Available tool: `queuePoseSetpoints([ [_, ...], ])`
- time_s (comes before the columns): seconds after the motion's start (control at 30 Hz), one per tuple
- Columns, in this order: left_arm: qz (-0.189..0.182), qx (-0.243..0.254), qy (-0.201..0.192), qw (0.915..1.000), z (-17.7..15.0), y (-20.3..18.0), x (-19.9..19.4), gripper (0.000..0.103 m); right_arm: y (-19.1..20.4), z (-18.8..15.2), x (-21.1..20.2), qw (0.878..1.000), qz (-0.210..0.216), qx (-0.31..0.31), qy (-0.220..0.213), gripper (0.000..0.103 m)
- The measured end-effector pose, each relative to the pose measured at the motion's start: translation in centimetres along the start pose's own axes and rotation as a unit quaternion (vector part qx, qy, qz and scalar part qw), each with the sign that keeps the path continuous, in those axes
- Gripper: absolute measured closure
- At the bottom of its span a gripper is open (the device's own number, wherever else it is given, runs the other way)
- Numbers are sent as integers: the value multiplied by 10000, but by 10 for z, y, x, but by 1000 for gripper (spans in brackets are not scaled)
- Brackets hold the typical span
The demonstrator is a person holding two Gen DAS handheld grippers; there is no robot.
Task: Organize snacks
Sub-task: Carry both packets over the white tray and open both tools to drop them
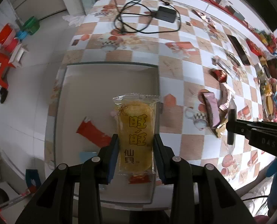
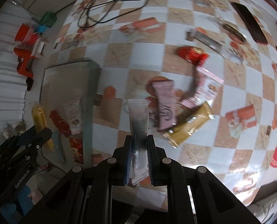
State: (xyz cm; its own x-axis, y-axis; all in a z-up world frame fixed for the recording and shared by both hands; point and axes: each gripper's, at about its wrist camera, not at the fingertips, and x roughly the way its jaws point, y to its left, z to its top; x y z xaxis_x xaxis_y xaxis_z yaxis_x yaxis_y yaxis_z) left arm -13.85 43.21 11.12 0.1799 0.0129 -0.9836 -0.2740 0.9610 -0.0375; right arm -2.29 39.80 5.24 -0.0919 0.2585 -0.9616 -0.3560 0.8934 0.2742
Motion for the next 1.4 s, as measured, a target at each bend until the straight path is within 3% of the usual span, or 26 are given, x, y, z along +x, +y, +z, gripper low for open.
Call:
queuePoseSetpoints([
  [0.47,-13,-569,-22,9984,1,53,5,64,66,18,10,9978,-123,-651,94,86],
  [0.93,121,-787,156,9967,2,81,28,64,126,38,26,9924,-77,-1197,277,86],
  [1.4,157,-830,470,9953,-11,89,51,64,149,46,60,9903,-114,-1274,546,86],
])
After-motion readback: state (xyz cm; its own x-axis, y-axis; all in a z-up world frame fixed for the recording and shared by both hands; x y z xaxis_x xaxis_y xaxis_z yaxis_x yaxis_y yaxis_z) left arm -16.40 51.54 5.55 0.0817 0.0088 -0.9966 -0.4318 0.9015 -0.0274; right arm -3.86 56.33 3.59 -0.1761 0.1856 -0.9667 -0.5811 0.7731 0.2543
